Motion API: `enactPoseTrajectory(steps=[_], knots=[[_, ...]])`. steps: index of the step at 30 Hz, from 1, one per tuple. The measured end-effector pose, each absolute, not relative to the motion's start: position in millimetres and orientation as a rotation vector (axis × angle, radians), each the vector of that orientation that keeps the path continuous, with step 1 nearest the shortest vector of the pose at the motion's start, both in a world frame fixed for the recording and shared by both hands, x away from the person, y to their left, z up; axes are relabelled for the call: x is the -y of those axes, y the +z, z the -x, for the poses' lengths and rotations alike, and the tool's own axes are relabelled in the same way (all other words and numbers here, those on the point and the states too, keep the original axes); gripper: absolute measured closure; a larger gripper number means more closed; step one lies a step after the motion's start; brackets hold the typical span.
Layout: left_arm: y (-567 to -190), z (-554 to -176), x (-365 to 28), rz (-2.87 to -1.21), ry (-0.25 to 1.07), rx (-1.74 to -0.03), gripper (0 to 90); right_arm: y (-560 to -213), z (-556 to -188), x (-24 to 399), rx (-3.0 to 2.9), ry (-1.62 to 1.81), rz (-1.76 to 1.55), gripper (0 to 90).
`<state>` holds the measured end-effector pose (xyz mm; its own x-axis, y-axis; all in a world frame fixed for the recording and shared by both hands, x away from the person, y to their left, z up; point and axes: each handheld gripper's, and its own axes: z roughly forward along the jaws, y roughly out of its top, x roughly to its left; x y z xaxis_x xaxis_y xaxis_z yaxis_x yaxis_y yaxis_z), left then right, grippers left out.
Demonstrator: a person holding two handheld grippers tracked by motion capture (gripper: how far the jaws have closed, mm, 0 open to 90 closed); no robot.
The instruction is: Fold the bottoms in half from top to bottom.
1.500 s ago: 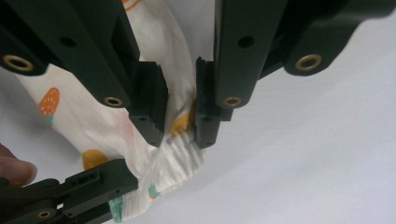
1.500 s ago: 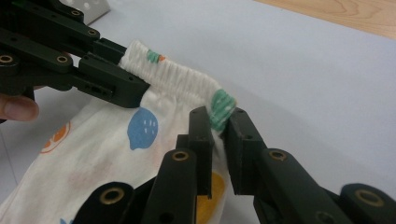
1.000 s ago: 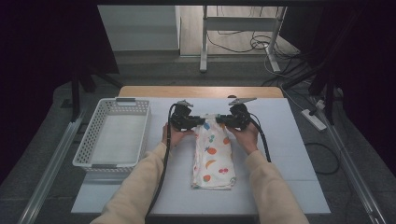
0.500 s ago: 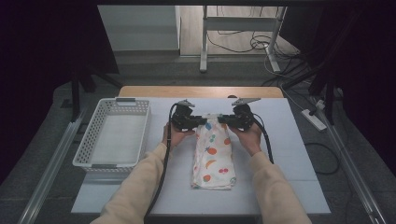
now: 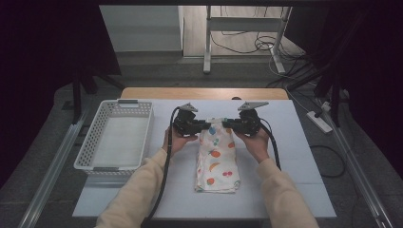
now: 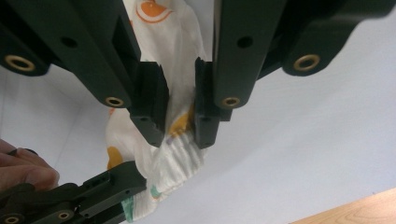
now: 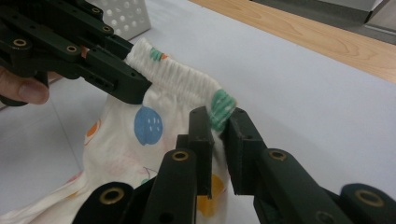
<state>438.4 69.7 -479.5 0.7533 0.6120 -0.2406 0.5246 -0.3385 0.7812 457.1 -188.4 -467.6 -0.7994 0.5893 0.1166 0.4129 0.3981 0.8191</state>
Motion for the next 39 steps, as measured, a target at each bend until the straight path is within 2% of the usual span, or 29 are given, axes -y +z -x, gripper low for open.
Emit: enactPoseTrajectory(steps=[27,39], knots=[[-479.6,-403.2,-71.4,-2.017,0.102,-0.77,76.7,-470.3,-422.8,196.2,-2.474,1.433,-0.843,80.7],[-483.5,-400.4,-72.3,-2.026,0.091,-0.767,76.7,-475.3,-417.9,196.8,-2.49,1.435,-0.841,80.7]])
